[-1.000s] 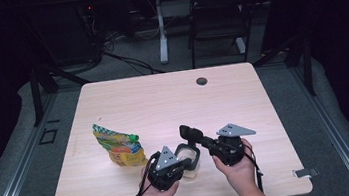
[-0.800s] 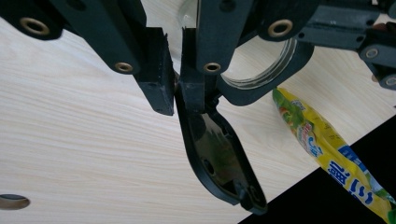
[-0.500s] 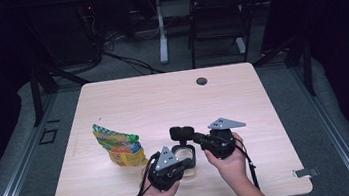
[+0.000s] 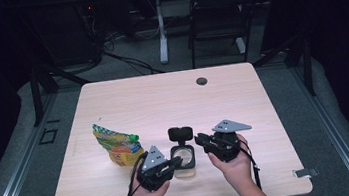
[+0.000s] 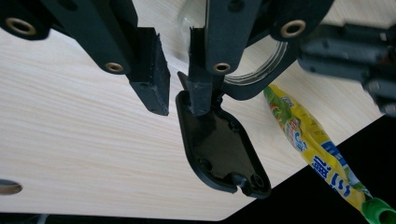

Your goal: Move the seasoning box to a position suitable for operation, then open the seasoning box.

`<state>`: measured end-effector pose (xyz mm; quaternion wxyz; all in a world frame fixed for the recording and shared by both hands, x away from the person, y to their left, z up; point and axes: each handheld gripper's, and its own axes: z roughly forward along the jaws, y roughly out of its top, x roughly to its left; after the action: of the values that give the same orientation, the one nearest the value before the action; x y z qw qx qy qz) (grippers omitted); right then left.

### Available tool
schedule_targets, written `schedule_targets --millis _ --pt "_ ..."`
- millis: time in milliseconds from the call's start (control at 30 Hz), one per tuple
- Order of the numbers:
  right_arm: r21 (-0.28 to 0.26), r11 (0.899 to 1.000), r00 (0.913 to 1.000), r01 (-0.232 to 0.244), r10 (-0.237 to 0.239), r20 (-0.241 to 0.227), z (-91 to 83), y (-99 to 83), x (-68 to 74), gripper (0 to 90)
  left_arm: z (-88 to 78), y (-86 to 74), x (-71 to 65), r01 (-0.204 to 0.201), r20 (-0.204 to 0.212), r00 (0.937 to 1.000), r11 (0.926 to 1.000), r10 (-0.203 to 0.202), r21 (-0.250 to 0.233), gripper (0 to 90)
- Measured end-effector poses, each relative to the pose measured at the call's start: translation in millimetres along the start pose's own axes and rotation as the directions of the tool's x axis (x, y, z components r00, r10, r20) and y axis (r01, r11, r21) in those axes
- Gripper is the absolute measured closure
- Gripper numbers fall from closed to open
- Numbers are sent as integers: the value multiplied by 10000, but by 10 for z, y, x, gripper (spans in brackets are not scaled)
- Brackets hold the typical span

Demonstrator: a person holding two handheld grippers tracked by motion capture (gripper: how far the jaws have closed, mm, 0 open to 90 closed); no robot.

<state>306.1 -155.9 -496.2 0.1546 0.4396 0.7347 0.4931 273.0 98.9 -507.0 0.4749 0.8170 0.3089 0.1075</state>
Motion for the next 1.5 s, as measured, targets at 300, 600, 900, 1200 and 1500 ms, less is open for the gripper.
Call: schedule_targets --millis 300,600,900,1200,1500 --pt "222 9979 9981 602 -605 139 -165 -61 68 699 -384 -146 249 179 -841 9963 9998 -181 -30 810" --pt "545 9923 9936 1115 -1124 127 -230 -77 125 664 -752 -380 548 674 -1632 9842 9976 -695 -178 788" --pt "406 9890 9898 1422 -1426 69 -218 -62 205 661 -1044 -462 797 1116 -2442 9616 9913 -1256 -701 767" --pt "719 9885 9909 1328 -1310 -295 -133 -7 246 644 -1148 -563 959 1734 -2785 9412 9809 -1913 -878 725" --pt "738 9819 9844 1746 -1724 -351 -75 101 339 635 -1143 -619 1031 1972 -2915 9324 9767 -2136 -851 723"
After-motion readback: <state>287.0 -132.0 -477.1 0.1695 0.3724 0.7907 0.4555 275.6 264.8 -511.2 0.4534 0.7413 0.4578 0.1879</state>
